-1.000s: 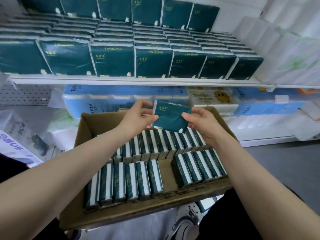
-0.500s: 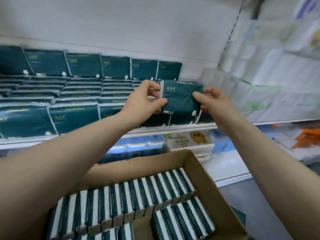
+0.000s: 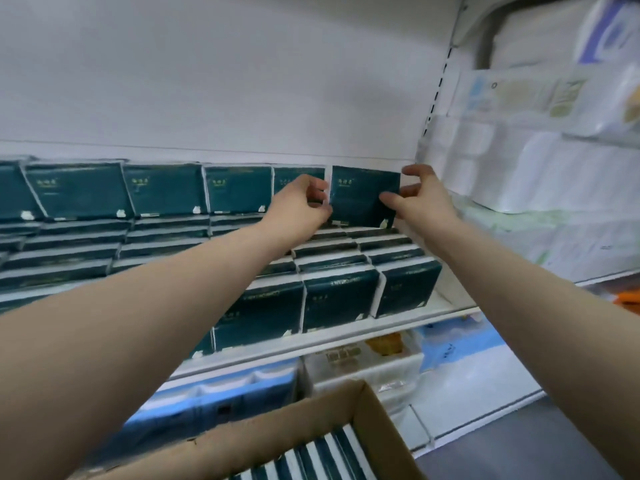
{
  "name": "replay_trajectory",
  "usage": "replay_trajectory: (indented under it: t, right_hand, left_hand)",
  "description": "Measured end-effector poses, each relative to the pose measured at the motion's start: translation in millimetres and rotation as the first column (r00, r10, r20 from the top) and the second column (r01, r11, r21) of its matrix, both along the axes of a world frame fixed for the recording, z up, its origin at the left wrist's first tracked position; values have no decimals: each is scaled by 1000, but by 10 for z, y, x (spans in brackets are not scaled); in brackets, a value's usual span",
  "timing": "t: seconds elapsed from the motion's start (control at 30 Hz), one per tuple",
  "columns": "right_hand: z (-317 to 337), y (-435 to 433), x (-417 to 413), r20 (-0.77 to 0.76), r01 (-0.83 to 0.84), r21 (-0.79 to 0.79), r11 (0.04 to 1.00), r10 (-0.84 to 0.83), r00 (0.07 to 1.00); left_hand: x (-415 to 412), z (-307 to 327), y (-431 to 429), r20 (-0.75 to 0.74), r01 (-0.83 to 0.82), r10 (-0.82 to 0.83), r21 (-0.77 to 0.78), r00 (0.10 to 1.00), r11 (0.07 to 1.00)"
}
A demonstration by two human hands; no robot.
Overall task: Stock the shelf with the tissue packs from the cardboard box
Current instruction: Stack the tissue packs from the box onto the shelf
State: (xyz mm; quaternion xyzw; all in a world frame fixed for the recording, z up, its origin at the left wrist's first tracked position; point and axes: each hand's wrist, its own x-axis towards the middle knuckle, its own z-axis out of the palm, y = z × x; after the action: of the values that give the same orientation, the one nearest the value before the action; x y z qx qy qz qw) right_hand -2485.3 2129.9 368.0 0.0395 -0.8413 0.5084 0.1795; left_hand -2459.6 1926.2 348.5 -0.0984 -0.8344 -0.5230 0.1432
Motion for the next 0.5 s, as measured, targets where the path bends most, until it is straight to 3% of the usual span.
replay_trajectory:
  t: [0.13, 0.5]
  right_hand:
    - [-13, 86, -342, -58, 23, 123, 992, -16, 998]
    - [-251, 95, -1103, -27, -5, 231, 973, 11, 1000]
  left_hand:
    - [-352, -72, 131, 70, 22, -20, -33, 997, 999]
    - [-917, -130, 248, 116, 76, -62, -120, 991, 990]
